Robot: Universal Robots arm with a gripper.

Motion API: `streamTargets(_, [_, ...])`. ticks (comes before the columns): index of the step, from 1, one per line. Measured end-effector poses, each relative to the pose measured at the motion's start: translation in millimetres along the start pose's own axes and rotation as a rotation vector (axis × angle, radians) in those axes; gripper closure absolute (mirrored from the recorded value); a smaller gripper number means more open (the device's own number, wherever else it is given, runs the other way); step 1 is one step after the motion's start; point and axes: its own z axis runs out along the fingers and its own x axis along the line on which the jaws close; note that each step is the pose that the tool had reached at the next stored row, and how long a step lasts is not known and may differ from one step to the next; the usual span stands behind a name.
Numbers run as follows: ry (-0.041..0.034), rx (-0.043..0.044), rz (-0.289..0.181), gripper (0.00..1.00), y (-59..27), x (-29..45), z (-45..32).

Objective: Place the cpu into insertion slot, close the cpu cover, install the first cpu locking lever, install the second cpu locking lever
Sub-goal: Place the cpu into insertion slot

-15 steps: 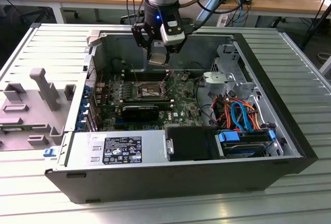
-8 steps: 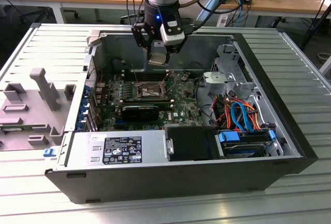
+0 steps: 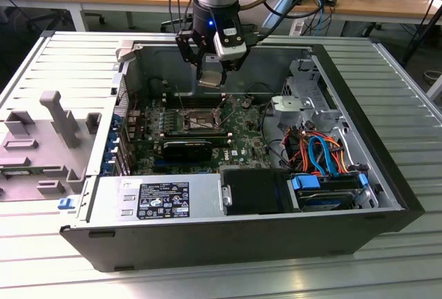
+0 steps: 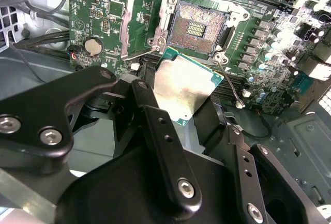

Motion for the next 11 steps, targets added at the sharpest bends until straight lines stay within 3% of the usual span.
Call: streamTargets(11, [-0.0004, -0.0001, 0.005, 0.46, 0.0, 0.0, 0.0])
